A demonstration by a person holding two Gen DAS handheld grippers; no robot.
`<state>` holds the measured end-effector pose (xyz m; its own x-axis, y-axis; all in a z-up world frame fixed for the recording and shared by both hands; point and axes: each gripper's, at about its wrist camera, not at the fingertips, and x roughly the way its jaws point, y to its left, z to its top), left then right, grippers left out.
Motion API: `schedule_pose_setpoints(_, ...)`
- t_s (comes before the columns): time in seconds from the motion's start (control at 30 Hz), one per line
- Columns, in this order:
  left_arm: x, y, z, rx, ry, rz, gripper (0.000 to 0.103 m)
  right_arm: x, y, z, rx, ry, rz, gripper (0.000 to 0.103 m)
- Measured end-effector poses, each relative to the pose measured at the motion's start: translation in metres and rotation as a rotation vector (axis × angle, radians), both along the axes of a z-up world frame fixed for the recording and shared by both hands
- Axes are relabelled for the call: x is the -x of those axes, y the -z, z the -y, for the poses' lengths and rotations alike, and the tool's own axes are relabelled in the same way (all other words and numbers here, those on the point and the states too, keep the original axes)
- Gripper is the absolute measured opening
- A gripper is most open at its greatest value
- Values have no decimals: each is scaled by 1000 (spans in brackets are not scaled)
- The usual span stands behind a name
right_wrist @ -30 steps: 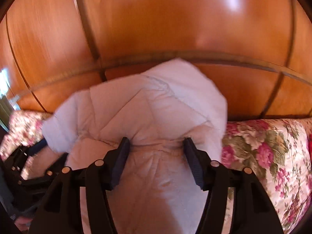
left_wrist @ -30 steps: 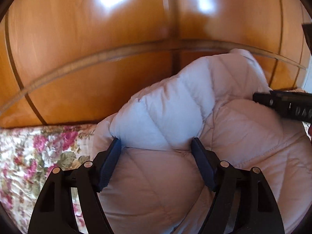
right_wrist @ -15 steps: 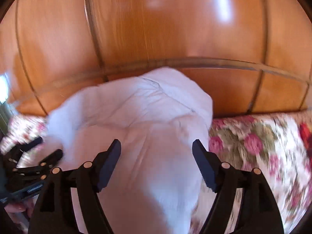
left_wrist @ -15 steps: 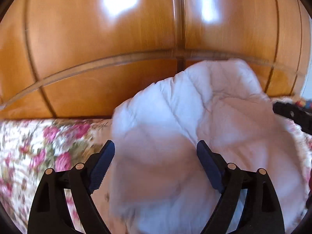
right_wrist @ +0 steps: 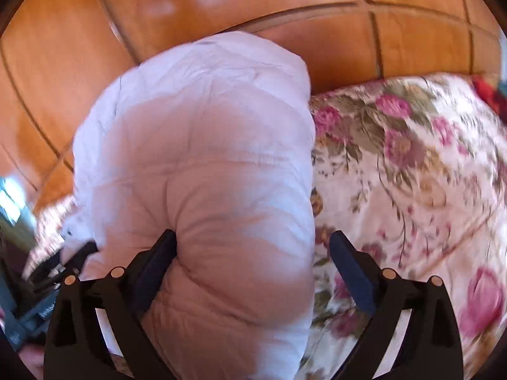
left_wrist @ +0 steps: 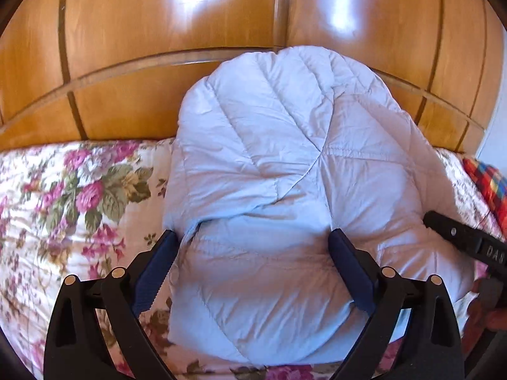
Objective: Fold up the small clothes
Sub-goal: 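Carry the jacket bundle toward the headboard and lower it onto the bedspread with both grippers, then open both grippers and pull them back from the folded jacket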
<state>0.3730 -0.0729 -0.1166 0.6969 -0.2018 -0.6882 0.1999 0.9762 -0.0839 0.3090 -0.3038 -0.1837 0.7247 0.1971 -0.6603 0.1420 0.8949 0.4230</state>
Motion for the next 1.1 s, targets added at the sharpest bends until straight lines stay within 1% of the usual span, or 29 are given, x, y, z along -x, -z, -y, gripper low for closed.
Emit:
schedule_pose_setpoints(0.07,7,-4,-2,5,-13,0,95,14,-8,-1,9,12,20,96)
schedule_pose_setpoints(0.17,28,-8,-1,-16,-52,18,100,31,-15,3,14,32,42,96)
schedule_pose_setpoints(0.2,33,-9,-2,-13,-63,22,100,38,-16,3,12,38,45,97)
schedule_pose_setpoints(0.37,62,-10,-9,43,-98,22,100,68,-18,3,-7,48,43,98)
schedule_pose_setpoints(0.47,77,-9,-12,51,-112,10,100,86,-17,-6,16,39,31,98)
schedule_pose_setpoints(0.6,98,-3,-13,30,-107,-10,100,107,-14,-23,88,11,25,101)
schedule_pose_setpoints(0.73,121,3,-10,1,-69,4,100,127,-9,-41,175,-15,14,101)
schedule_pose_setpoints(0.83,139,6,-11,-6,-63,12,100,141,-5,-50,229,-18,0,101)
schedule_pose_setpoints(0.97,158,4,-13,3,-62,10,100,157,-3,-55,287,1,-21,101)
schedule_pose_setpoints(1.1,178,-5,-13,-10,-58,41,100,167,-5,-56,346,6,-32,101)
